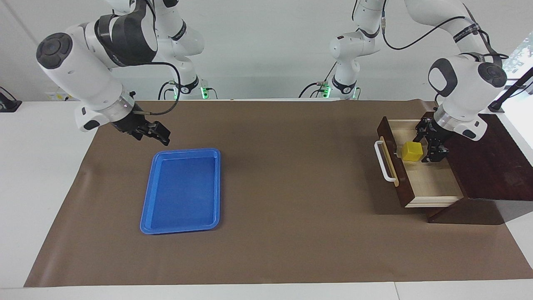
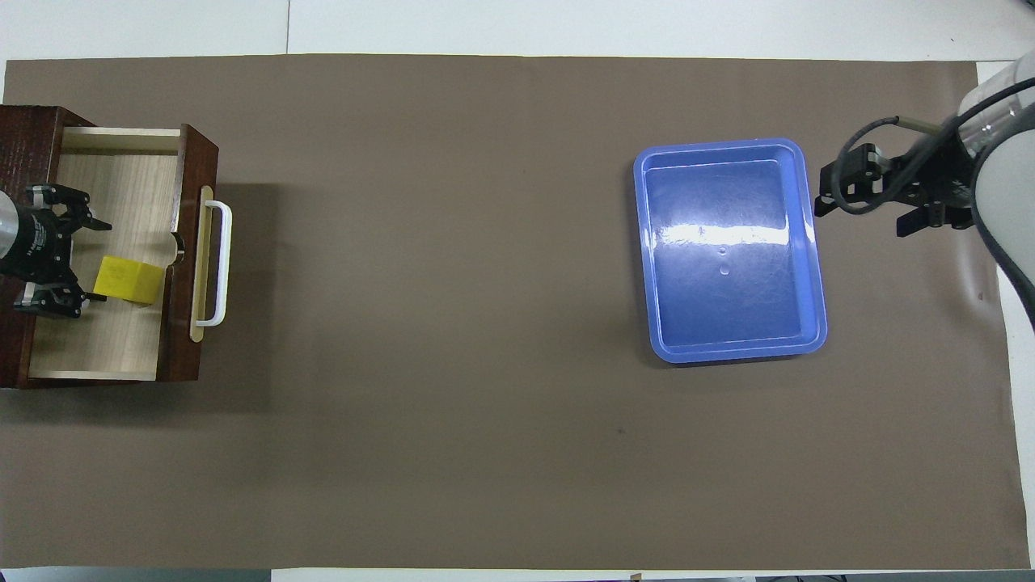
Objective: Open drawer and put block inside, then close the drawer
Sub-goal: 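Push the drawer shut with the left gripper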
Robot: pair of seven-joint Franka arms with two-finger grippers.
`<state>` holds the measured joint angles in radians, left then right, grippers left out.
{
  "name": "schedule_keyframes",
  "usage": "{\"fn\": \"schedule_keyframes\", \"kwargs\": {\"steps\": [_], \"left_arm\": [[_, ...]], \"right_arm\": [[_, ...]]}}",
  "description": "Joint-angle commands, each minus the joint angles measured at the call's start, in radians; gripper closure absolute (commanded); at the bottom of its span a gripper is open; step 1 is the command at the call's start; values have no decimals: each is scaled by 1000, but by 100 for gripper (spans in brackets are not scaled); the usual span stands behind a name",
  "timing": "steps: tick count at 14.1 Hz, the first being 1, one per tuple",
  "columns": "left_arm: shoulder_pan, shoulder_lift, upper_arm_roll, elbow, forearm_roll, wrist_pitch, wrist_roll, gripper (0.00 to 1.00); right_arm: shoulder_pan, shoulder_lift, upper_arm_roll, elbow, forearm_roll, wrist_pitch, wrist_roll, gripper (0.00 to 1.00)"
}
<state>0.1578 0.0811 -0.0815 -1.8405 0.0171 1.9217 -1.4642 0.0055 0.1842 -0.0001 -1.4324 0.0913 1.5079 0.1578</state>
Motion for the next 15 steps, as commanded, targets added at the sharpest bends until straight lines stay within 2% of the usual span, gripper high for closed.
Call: {"fn": "schedule_keyframes", "kwargs": {"steps": [1, 3, 5, 6, 9, 12, 15], "left_arm": [[-122, 89, 5, 181, 4, -99, -147, 0], [-243, 91, 6, 138, 15, -35, -264, 0], [-287, 77, 5, 27, 63, 37, -274, 0], [-276, 62, 6, -18, 66, 83, -268, 0], [-199, 48, 6, -55, 66, 114, -170, 0], [-114, 60, 6, -20, 70, 115, -50, 0], [-9, 57, 6, -26, 92, 115, 111, 0]], "right_arm": [[-12, -165, 12, -115, -54, -2, -125, 0], [-27, -247, 12, -184, -64, -35, -228, 0], [-39, -259, 12, -195, -91, -69, -288, 0], [-39, -259, 12, -197, -114, -64, -306, 0], [-41, -255, 12, -235, -122, 17, -316, 0], [-53, -230, 12, -243, -124, 52, -313, 0], [-55, -220, 12, -253, -124, 60, -310, 0]]}}
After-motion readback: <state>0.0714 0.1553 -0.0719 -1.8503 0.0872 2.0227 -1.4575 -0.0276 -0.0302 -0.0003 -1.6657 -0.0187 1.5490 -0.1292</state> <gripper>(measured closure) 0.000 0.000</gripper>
